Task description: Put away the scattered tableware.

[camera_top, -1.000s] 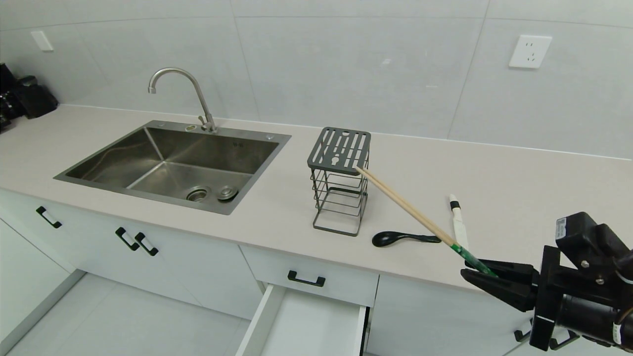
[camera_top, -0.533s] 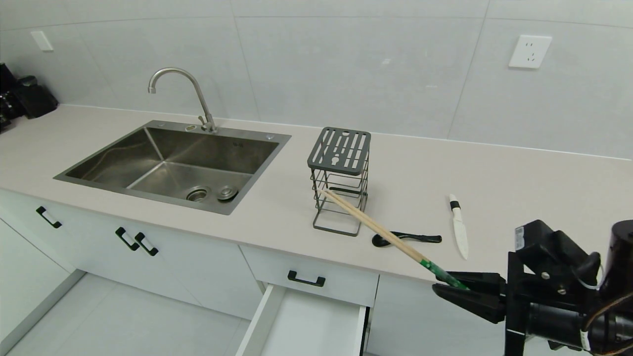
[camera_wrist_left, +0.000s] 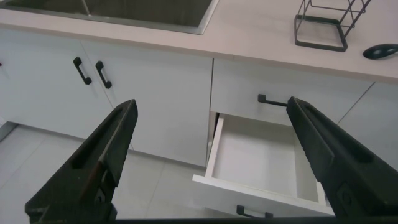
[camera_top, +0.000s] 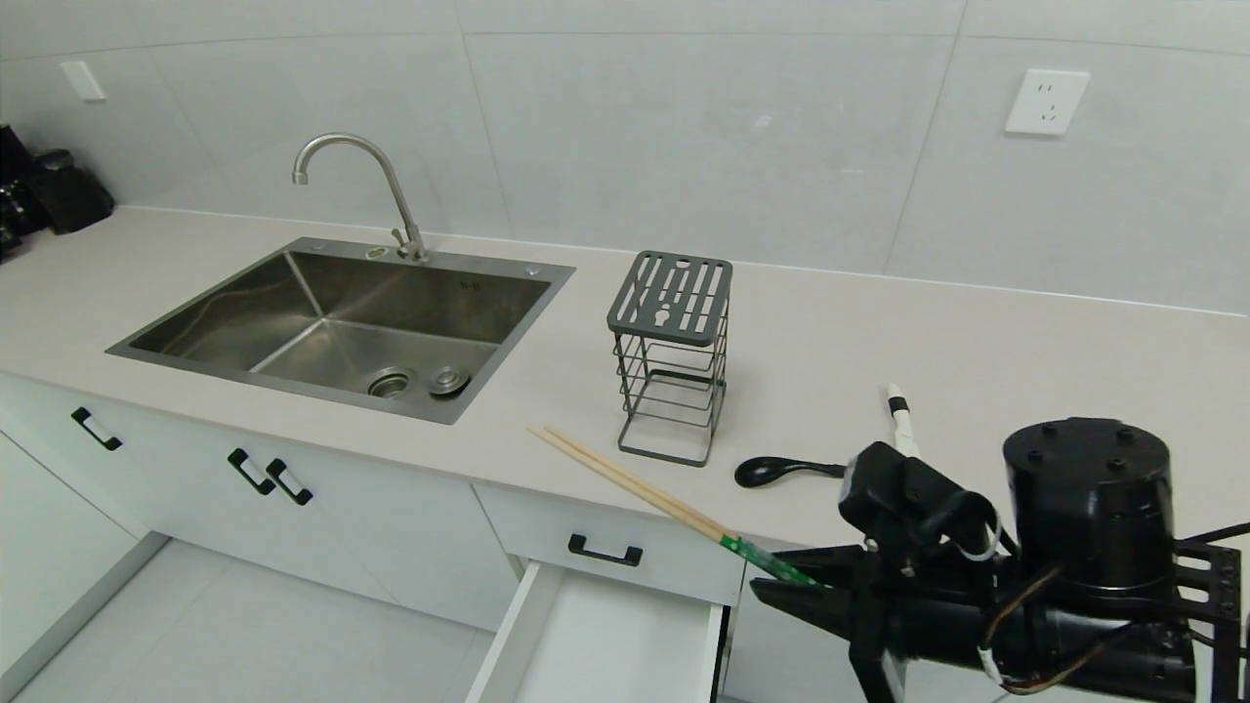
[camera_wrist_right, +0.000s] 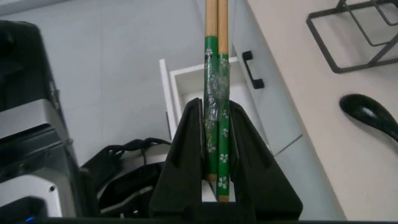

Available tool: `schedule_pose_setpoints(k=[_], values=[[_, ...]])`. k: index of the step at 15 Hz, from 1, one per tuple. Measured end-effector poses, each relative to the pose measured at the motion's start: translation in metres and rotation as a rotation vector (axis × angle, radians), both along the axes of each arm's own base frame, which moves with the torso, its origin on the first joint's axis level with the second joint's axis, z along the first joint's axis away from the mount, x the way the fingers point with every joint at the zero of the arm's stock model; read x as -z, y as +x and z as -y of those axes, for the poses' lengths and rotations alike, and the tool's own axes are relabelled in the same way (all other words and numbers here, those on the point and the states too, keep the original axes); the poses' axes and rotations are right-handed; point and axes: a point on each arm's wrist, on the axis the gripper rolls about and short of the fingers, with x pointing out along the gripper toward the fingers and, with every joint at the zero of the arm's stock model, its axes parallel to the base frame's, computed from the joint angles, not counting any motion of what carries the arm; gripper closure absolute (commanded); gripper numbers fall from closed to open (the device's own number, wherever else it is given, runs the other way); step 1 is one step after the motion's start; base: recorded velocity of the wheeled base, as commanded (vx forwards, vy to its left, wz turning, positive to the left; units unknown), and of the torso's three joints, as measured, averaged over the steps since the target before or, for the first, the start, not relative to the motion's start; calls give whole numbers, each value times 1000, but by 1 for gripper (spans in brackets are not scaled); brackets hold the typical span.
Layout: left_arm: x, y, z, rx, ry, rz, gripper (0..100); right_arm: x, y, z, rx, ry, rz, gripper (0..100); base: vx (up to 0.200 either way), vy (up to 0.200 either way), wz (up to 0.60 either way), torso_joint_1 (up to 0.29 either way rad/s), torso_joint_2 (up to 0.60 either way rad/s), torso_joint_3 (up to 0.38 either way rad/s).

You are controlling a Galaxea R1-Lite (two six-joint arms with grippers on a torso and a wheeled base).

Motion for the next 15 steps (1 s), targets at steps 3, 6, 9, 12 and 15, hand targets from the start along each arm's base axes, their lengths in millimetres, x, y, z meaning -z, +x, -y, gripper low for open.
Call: schedule_pose_setpoints(k=[3,6,9,12,15], values=[[0,0,0,0,1,0,0,3,3,-22,-33,-33,-24,100,0,0,0,0,0,0],[0,0,0,0,0,0,0,13,-7,-21,-74,-127,-119,100,0,0,0,0,0,0],[0,0,0,0,0,0,0,12,-9,-19,-97,-150,-90,100,0,0,0,0,0,0],[0,0,0,0,0,0,0,13,-10,-18,-98,-153,-89,100,0,0,0,0,0,0],[0,0,0,0,0,0,0,12,-9,-19,-94,-147,-84,100,0,0,0,0,0,0]])
